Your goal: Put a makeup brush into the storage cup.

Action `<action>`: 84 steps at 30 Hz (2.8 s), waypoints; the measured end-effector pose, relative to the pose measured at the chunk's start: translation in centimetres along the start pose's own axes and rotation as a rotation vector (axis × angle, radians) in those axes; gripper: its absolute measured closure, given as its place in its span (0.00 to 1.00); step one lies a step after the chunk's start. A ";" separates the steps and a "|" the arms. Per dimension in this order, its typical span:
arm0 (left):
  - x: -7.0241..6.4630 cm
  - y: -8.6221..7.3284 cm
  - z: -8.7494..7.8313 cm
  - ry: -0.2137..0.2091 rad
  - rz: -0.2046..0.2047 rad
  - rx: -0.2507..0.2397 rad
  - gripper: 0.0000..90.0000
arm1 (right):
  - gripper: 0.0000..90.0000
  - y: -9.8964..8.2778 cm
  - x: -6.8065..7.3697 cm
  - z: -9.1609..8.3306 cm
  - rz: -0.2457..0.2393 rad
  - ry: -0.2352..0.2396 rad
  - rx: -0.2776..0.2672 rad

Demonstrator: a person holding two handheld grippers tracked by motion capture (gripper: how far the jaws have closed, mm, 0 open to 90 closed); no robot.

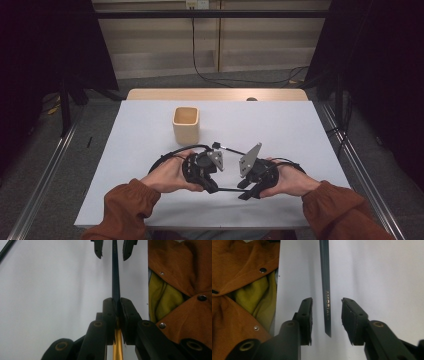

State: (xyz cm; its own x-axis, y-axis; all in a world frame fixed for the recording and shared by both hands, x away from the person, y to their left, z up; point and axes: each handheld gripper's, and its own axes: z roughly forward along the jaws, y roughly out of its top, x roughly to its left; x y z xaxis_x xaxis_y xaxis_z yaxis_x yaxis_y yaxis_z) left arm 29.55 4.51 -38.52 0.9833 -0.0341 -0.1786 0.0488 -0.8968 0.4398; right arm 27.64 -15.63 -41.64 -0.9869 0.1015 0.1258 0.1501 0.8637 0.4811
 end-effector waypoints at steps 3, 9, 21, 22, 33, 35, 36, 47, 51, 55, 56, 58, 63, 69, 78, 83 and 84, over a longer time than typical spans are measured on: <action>0.0 0.1 0.0 0.001 0.008 0.003 0.93 | 0.73 0.2 0.1 0.1 -0.005 0.002 0.002; -0.1 0.2 0.1 0.003 0.009 0.003 0.93 | 0.85 0.3 0.0 0.3 -0.004 0.014 0.016; 0.1 0.2 0.5 -0.006 0.018 0.017 0.93 | 0.93 0.3 0.1 0.3 0.002 0.020 0.009; 0.1 0.2 0.6 -0.006 0.017 0.014 0.93 | 0.94 0.2 0.0 0.4 -0.016 0.007 0.004; 0.2 0.1 0.6 -0.014 0.021 -0.003 0.92 | 0.95 0.0 0.0 0.4 -0.009 0.027 0.003; 0.2 0.0 0.6 -0.011 0.008 -0.013 0.92 | 0.95 0.0 0.0 0.3 -0.012 0.023 -0.004; 0.2 -0.1 0.5 -0.011 0.001 -0.024 0.92 | 0.95 -0.1 0.0 0.3 -0.012 0.018 -0.008; 0.5 -0.4 0.3 0.001 -0.011 -0.085 0.85 | 0.95 -0.3 -0.1 -0.1 0.010 0.024 -0.014; 0.6 -0.7 0.3 0.016 -0.030 -0.106 0.75 | 0.95 -0.2 -0.1 -0.2 0.025 0.008 -0.019; 0.8 -1.1 0.3 0.040 -0.063 -0.133 0.55 | 0.95 -0.3 -0.3 -0.2 0.032 -0.008 -0.028; 0.8 -1.2 0.3 0.038 -0.075 -0.149 0.49 | 0.95 -0.3 -0.3 -0.3 0.037 -0.005 -0.024; 0.7 -1.3 0.4 0.064 -0.079 -0.162 0.39 | 0.95 -0.3 -0.3 -0.3 0.039 -0.005 -0.025; 0.9 -1.6 0.2 0.111 -0.116 -0.208 0.17 | 0.95 -0.3 -0.2 -0.3 0.046 0.001 -0.035; 0.7 -1.9 0.1 0.094 -0.098 -0.224 0.03 | 0.95 -0.7 -0.3 -0.3 0.053 0.000 -0.039; 0.6 -3.7 -0.3 0.113 -0.105 -0.310 0.04 | 0.95 -0.9 -0.2 -0.6 0.060 -0.012 -0.049; 0.3 -4.8 -0.4 0.141 -0.136 -0.333 0.04 | 0.95 -1.2 -0.2 -0.9 0.068 -0.024 -0.061; 0.3 -5.1 -0.5 0.149 -0.144 -0.339 0.04 | 0.95 -1.4 -0.2 -0.9 0.065 -0.027 -0.068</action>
State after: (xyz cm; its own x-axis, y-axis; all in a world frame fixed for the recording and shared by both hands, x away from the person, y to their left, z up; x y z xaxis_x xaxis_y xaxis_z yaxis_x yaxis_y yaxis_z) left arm 29.69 9.28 -40.40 0.9756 0.1680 -0.1414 0.2189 -0.6903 0.6897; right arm 27.72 -17.28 -41.51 -0.9760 0.1705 0.1356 0.2169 0.8196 0.5304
